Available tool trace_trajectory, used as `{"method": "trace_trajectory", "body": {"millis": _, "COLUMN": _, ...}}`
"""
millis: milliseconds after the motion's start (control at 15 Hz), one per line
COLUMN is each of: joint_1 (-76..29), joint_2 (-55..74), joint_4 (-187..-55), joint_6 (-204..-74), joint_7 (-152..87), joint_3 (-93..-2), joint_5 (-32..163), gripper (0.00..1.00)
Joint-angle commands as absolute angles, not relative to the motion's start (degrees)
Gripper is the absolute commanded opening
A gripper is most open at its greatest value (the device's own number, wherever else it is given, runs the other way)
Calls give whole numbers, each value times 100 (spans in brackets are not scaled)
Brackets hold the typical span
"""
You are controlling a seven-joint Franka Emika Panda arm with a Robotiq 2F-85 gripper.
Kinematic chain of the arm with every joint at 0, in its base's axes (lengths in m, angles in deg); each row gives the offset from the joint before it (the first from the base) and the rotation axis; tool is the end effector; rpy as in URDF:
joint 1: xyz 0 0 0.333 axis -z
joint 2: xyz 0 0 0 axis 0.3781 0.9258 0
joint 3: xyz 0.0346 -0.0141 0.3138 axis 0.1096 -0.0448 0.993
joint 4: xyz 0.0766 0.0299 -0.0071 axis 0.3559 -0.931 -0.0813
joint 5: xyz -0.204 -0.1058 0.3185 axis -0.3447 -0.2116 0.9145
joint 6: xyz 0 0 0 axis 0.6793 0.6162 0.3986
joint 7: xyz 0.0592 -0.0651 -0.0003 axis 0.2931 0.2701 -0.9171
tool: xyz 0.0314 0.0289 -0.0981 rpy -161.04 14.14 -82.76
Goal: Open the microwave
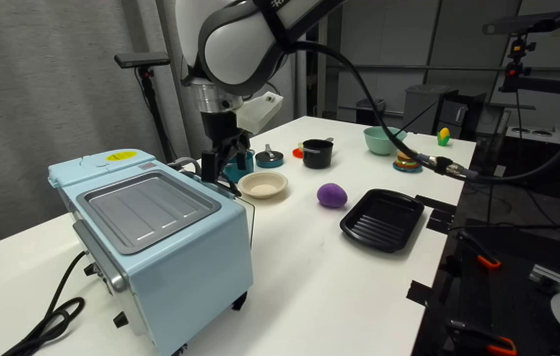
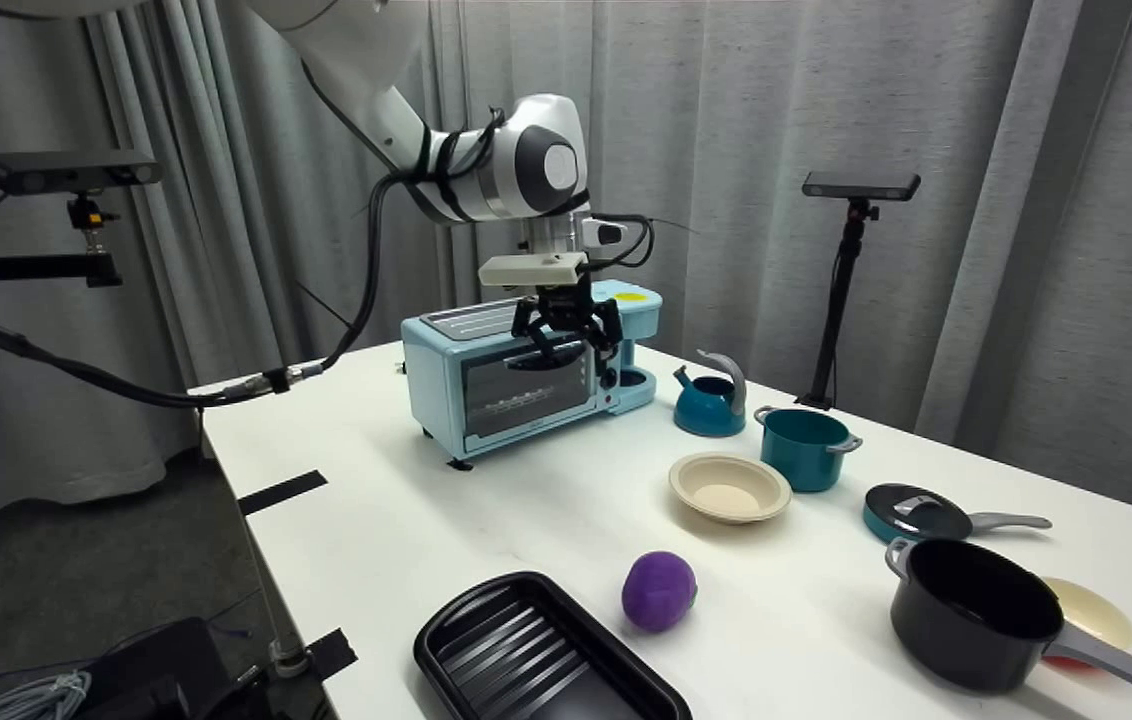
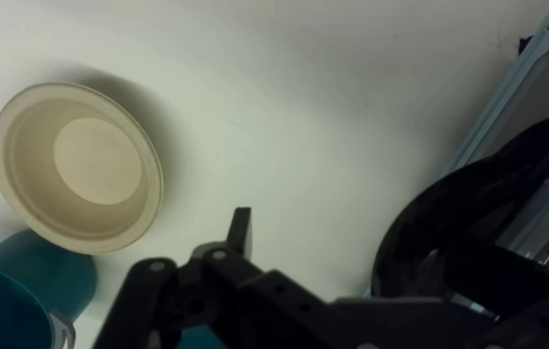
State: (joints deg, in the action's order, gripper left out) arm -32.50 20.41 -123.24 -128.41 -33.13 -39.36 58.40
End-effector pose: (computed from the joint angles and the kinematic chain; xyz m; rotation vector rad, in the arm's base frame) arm 0.6609 0.1552 0.3392 3.0032 0.3985 0.0805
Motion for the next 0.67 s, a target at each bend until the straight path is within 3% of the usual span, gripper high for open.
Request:
{"method": "trace_trajectory", "body": {"millis": 0, "joint_1": -3358, "joint_2": 2218, "joint_4": -12271, "joint_6": -13015, "joint_7": -3064, "joint_3": -4066, "joint_5": 5583, "gripper": 100}}
{"method": "trace_trajectory", "body": {"millis": 600, "joint_1": -3392, "joint_2": 2354, "joint_4": -12289, "joint_6": -13045, "joint_7": -2790, "joint_3": -4174, "joint_5": 5249, "gripper": 100}}
